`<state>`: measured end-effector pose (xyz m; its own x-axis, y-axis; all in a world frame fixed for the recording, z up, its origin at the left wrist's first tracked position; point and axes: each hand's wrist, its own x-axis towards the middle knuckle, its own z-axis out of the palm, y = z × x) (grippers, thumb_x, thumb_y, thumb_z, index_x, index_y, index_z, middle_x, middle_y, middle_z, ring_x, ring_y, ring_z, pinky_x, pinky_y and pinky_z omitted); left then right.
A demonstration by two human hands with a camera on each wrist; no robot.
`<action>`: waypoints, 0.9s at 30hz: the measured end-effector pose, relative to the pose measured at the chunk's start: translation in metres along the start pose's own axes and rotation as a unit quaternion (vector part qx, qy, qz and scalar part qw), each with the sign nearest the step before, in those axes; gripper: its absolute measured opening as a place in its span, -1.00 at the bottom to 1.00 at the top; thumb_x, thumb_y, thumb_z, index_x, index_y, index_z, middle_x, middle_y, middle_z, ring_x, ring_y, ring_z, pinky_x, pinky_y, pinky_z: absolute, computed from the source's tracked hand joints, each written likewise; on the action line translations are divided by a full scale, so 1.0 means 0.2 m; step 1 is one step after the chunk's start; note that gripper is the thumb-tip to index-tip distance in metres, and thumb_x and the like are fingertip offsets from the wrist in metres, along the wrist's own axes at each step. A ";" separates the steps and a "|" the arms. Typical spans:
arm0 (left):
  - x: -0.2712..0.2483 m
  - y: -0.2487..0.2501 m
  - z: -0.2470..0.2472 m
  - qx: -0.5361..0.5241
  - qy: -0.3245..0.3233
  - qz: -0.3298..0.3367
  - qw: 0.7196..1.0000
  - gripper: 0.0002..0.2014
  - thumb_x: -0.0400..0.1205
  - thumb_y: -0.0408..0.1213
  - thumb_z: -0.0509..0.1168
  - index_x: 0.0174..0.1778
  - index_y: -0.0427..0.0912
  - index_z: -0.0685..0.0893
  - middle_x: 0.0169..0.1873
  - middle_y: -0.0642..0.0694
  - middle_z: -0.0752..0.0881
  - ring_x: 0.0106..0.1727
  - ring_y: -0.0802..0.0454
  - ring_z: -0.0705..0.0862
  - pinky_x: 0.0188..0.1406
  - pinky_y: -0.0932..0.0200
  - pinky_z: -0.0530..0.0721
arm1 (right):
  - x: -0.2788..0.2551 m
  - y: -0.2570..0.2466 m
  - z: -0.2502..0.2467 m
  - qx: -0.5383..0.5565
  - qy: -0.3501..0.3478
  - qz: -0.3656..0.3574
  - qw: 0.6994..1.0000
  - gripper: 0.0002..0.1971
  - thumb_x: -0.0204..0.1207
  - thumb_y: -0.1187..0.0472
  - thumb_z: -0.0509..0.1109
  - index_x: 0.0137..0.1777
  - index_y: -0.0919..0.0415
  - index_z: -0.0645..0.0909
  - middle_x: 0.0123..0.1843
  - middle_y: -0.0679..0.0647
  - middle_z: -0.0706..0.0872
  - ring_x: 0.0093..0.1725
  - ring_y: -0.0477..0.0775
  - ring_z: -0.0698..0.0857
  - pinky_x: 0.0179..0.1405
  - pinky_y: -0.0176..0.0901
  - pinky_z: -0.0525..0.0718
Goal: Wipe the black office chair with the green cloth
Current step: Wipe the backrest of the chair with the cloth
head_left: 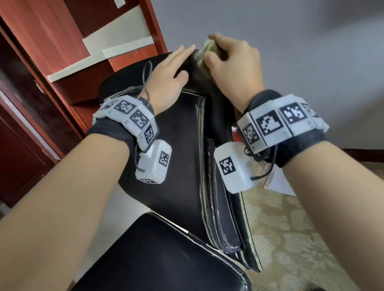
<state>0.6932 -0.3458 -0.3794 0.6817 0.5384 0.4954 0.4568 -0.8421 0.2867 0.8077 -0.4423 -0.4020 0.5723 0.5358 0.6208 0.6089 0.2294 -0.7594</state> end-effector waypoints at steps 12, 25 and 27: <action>0.08 -0.10 0.05 -0.002 0.038 0.012 0.999 -0.56 0.72 -0.27 0.05 0.56 0.00 0.34 0.50 -0.10 0.35 0.56 -0.03 0.27 0.52 0.17 0.13 | -0.39 0.36 0.06 0.090 -0.028 0.073 0.993 -0.61 0.56 0.10 0.31 0.40 -0.11 0.54 0.14 -0.14 0.73 0.22 -0.11 0.64 0.34 -0.11 0.53; -0.19 -0.21 0.13 -0.130 0.100 -0.023 0.986 -0.45 0.71 -0.42 0.08 0.64 -0.15 0.13 0.66 -0.12 0.05 0.65 0.09 0.01 0.31 0.70 -0.06 | -0.33 0.33 0.16 0.089 0.027 -0.005 0.996 -0.51 0.58 0.20 0.30 0.51 -0.08 0.40 0.12 -0.23 0.64 0.15 -0.33 0.55 0.12 -0.74 0.31; -0.32 -0.27 0.20 -0.129 0.092 -0.042 0.986 -0.43 0.71 -0.41 0.10 0.64 -0.13 0.10 0.66 -0.11 0.03 0.65 0.10 -0.01 0.37 0.61 -0.07 | -0.35 0.35 0.17 0.085 0.021 -0.007 0.996 -0.48 0.59 0.23 0.29 0.54 -0.03 0.36 0.16 -0.28 0.57 0.18 -0.38 0.51 0.17 -0.72 0.30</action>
<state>0.6483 -0.3332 -0.4590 0.5217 0.6127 0.5937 0.3308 -0.7867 0.5212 0.7915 -0.4363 -0.5058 0.5890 0.4980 0.6364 0.5174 0.3725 -0.7704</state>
